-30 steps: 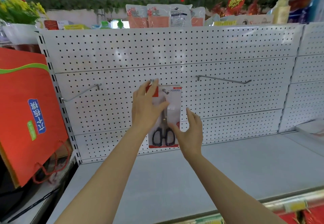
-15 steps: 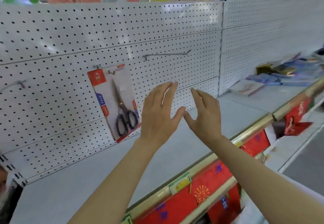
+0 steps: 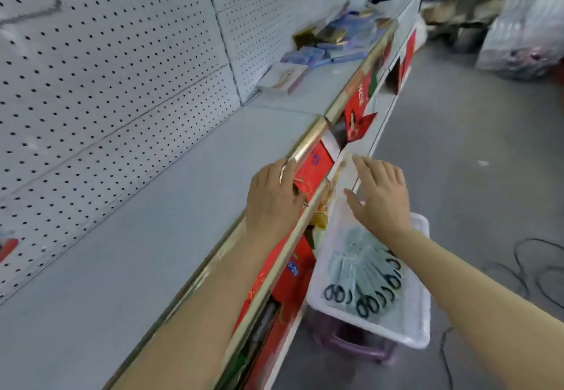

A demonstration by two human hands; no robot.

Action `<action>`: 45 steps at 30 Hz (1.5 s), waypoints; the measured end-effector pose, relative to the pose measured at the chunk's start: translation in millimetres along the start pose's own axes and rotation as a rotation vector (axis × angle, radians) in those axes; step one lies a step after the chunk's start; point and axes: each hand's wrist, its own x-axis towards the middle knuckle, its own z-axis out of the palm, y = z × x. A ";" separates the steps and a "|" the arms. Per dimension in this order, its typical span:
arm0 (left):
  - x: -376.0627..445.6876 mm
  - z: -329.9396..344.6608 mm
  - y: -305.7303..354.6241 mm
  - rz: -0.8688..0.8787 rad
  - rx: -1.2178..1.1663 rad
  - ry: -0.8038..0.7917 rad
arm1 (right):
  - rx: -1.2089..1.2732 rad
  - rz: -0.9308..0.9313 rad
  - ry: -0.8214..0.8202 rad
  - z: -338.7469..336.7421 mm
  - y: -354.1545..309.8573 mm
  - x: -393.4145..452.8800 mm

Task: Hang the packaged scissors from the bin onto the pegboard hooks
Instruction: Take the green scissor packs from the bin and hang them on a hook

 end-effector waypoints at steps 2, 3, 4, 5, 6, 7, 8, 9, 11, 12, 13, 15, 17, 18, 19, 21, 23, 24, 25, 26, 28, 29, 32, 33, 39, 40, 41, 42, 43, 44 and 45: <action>8.8 33.6 18.4 0.001 -0.007 -0.074 | -0.041 0.054 -0.052 6.3 40.4 -17.0; 13.0 51.3 26.3 0.007 -0.004 -0.098 | -0.065 0.079 -0.085 11.5 59.1 -25.2; 18.2 74.2 37.2 0.012 -0.009 -0.124 | -0.090 0.112 -0.126 18.8 82.0 -34.2; 20.1 92.1 44.6 0.014 -0.020 -0.160 | -0.105 0.138 -0.165 24.4 98.2 -43.0; 18.4 103.5 48.3 0.014 -0.027 -0.194 | -0.115 0.153 -0.193 28.6 106.6 -51.5; 17.5 122.3 54.3 0.018 -0.035 -0.231 | -0.122 0.174 -0.222 34.9 118.8 -61.2; 15.9 142.0 61.0 0.011 -0.044 -0.272 | -0.127 0.194 -0.249 42.2 130.8 -70.6; 11.8 160.5 66.8 -0.009 -0.054 -0.332 | -0.126 0.207 -0.273 50.2 140.1 -81.5; -2.2 196.3 75.2 -0.058 -0.061 -0.467 | -0.118 0.236 -0.316 65.5 152.8 -105.9; -10.8 214.4 78.0 -0.076 -0.061 -0.527 | -0.114 0.248 -0.339 73.2 157.5 -117.8; -21.5 231.8 79.9 -0.092 -0.061 -0.588 | -0.109 0.256 -0.365 80.7 161.2 -130.0; -43.1 266.0 82.4 -0.117 -0.048 -0.725 | -0.101 0.271 -0.409 95.4 167.0 -151.2; -65.5 299.8 83.8 -0.150 -0.037 -0.865 | -0.103 0.292 -0.449 110.0 170.6 -170.6; -74.5 314.5 84.4 -0.178 -0.036 -0.928 | -0.102 0.305 -0.465 116.8 170.7 -179.3; -81.7 329.0 84.7 -0.213 -0.033 -0.986 | -0.099 0.315 -0.479 123.9 170.5 -187.5; -92.6 355.7 83.7 -0.303 -0.040 -1.092 | -0.091 0.318 -0.515 139.0 168.0 -204.6; -100.2 382.5 83.3 -0.408 -0.063 -1.154 | -0.084 0.314 -0.555 156.0 165.1 -225.0; -103.0 391.8 84.1 -0.466 -0.070 -1.163 | -0.081 0.316 -0.571 162.2 162.6 -233.3; -104.7 399.4 86.3 -0.519 -0.072 -1.162 | -0.080 0.315 -0.587 167.2 160.2 -240.2; -107.1 407.1 90.1 -0.562 -0.072 -1.162 | -0.081 0.319 -0.607 173.2 157.8 -248.1; -108.1 415.1 100.6 -0.630 -0.050 -1.169 | -0.075 0.333 -0.651 182.7 151.9 -260.6; -108.7 418.4 105.0 -0.672 -0.043 -1.168 | -0.077 0.340 -0.669 186.4 149.6 -265.3; -107.5 422.8 111.7 -0.773 -0.033 -1.158 | -0.075 0.382 -0.694 196.0 144.2 -272.8; -107.3 423.1 111.4 -0.782 -0.034 -1.150 | -0.071 0.405 -0.701 199.1 142.8 -272.7; -92.2 417.1 101.3 -0.720 -0.120 -1.137 | 0.116 0.665 -0.857 232.7 126.1 -279.3; -86.8 413.0 101.0 -0.682 -0.130 -1.144 | 0.164 0.722 -0.876 239.1 120.4 -278.0; -80.4 407.3 100.4 -0.657 -0.153 -1.125 | 0.203 0.767 -0.877 247.1 114.1 -277.0; -72.7 400.9 99.3 -0.649 -0.187 -1.078 | 0.224 0.801 -0.875 255.6 107.3 -275.8; -64.2 393.1 97.2 -0.665 -0.237 -1.015 | 0.218 0.816 -0.882 265.1 101.4 -274.8; -56.0 386.2 93.7 -0.694 -0.303 -0.955 | 0.187 0.812 -0.893 275.8 95.8 -273.7; -48.0 379.3 88.9 -0.719 -0.377 -0.898 | 0.138 0.804 -0.898 286.4 90.0 -271.7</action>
